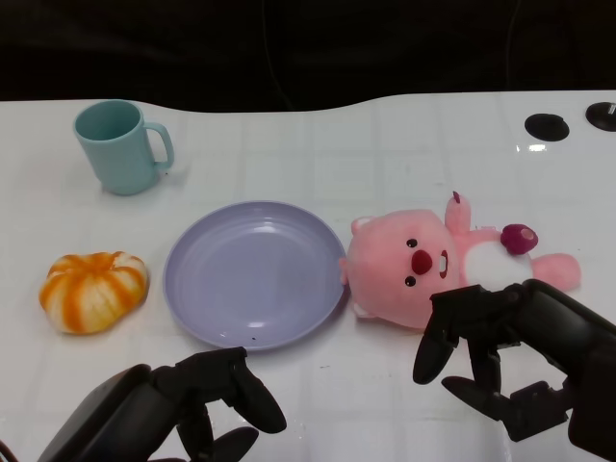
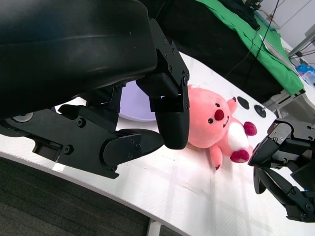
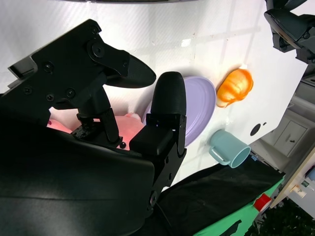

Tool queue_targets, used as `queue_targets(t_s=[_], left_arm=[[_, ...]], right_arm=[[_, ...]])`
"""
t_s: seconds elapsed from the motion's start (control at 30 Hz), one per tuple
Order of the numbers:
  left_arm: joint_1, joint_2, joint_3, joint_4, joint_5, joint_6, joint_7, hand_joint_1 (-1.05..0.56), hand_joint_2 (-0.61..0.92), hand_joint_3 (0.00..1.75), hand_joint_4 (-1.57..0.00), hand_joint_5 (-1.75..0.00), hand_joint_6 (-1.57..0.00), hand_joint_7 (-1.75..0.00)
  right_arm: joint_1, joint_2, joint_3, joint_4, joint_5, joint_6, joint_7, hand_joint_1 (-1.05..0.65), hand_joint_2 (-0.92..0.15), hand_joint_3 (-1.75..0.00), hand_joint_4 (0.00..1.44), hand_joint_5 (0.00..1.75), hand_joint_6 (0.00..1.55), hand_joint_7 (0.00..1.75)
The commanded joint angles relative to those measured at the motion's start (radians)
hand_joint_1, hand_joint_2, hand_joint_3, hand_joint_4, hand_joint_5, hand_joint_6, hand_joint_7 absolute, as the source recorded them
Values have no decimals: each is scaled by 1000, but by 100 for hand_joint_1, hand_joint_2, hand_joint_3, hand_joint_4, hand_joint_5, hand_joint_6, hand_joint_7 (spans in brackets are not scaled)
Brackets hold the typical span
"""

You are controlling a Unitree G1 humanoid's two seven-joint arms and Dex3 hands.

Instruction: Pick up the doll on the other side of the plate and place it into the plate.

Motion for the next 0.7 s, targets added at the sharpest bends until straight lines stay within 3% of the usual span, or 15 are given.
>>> queue_targets(t_s=[0.03,0.4,0.57,0.7], left_arm=[[3,16,7,-12,-5,-8,-9,-24,83,62,-57,-169,-63,-108],[0,16,7,-13,-3,-1,-12,-24,82,62,-56,-171,-63,-108],[0,16,8,-11,-6,-3,-12,-24,83,62,-56,-172,-63,-108],[-1,16,8,-10,-9,-5,-12,-24,83,62,-56,-171,-63,-109]], right_arm=[[-6,-19,-4,-20,0,20,7,-10,-50,-102,75,172,75,110],[-11,-21,-1,-26,-1,40,7,-9,-50,-103,73,174,75,109],[-5,-7,-3,-34,-9,57,-15,-7,-52,-99,72,153,72,106],[2,8,-4,-38,-35,59,-55,-10,-58,-86,70,131,63,92]])
